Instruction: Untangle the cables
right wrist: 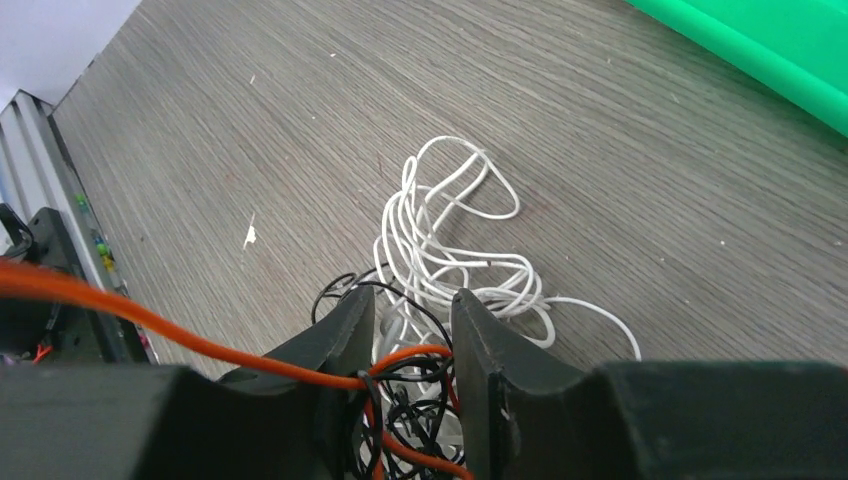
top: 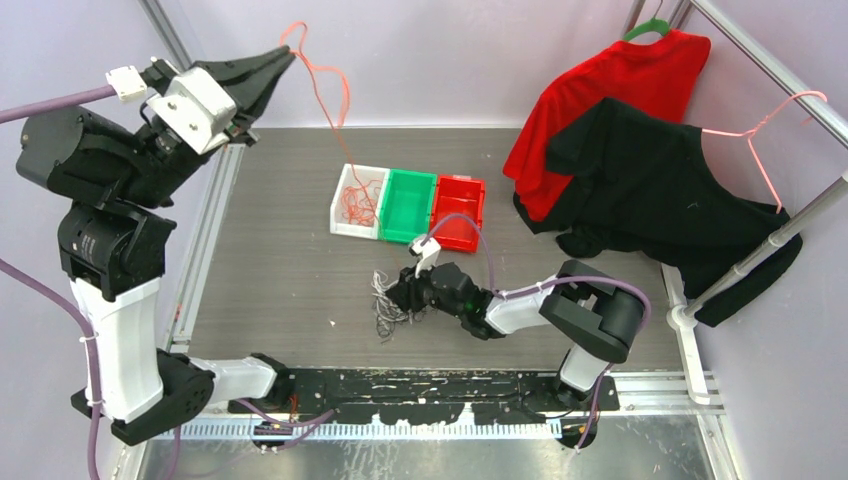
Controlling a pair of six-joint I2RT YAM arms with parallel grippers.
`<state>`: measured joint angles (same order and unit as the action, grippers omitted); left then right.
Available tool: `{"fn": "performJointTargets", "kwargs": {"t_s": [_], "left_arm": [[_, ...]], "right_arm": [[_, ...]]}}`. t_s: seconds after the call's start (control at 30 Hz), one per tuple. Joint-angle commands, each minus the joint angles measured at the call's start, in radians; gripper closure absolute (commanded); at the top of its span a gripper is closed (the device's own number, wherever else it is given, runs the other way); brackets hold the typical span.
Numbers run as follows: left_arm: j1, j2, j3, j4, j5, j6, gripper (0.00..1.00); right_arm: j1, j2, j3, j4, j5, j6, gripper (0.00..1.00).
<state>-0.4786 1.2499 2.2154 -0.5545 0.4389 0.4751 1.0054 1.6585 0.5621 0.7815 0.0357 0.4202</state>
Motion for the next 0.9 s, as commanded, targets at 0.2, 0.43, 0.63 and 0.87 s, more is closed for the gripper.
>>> {"fn": "performJointTargets", "kwargs": {"t_s": [0.2,0.43,0.63,0.87], "left_arm": [[-0.005,0.045,0.037,0.341,-0.277,0.181,1.0],[-0.005,0.048,-0.031,0.585,-0.389,0.236,1.0],[-0.005,0.029,-0.103,0.755,-0.393,0.252,1.0],[-0.005,0.059,-0.042,0.84,-0.414,0.255,1.0]], "right_arm": [[-0.004,-0.001,-0.056,0.114,0.044,0.02,0.49],[-0.002,-0.008,-0.07,0.118,0.037,0.023,0.46],[-0.003,-0.017,-0.08,0.118,0.041,0.017,0.44],[-0.004,-0.027,-0.091,0.116,0.044,0.019,0.39]]}}
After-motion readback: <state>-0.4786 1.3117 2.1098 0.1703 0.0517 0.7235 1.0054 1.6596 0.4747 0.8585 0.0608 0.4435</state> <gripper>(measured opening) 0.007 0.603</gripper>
